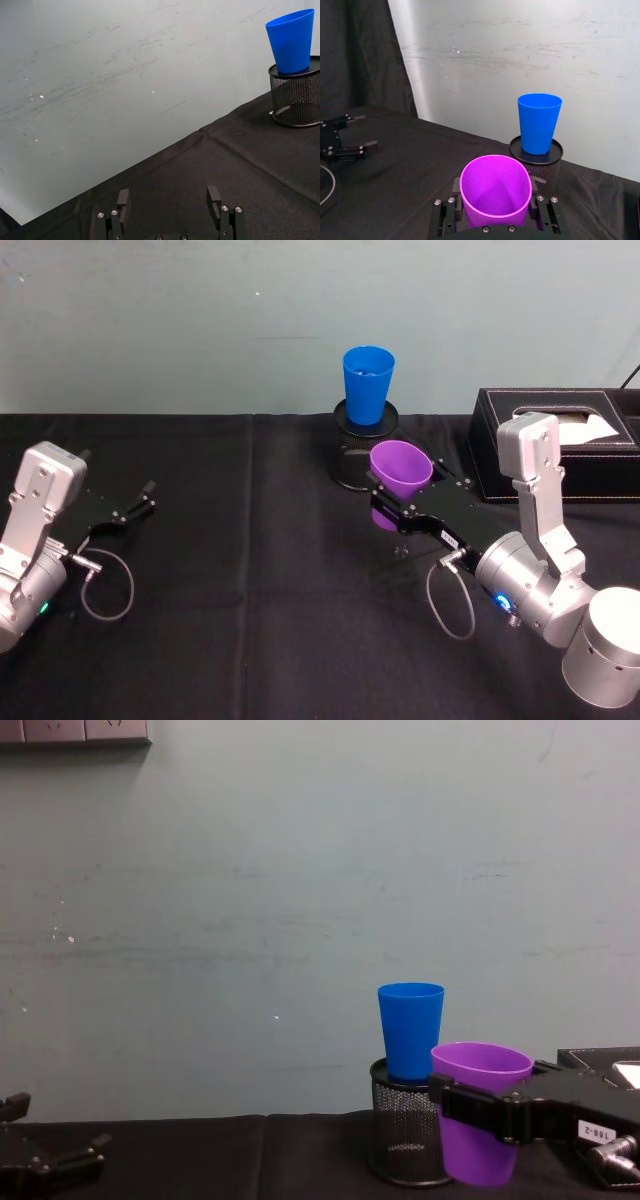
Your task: Pick up one cup with a gripper and tap it against the other cup.
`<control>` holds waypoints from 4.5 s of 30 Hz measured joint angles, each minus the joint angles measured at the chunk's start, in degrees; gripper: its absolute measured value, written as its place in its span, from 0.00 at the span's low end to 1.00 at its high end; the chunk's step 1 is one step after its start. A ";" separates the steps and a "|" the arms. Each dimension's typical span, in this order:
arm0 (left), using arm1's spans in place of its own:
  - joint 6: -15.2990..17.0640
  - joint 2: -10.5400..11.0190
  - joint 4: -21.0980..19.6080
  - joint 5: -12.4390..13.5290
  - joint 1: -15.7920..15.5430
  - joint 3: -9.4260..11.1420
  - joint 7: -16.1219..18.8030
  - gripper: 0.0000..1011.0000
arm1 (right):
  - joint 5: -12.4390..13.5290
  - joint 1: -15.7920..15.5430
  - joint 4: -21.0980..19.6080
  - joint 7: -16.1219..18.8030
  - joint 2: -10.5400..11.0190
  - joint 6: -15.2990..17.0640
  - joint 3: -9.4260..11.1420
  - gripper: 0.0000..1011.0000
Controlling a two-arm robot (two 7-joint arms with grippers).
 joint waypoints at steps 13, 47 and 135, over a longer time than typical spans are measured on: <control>0.00 0.00 0.00 0.00 0.00 0.00 0.00 0.99 | 0.00 0.00 0.00 0.00 0.00 0.00 0.00 0.71; 0.00 0.00 0.00 0.00 0.00 0.00 0.00 0.99 | 0.00 0.00 0.00 0.00 0.00 0.00 0.00 0.71; 0.00 0.00 0.00 0.00 0.00 0.00 0.00 0.99 | -8.22 12.30 12.89 1.18 -12.24 6.04 2.90 0.71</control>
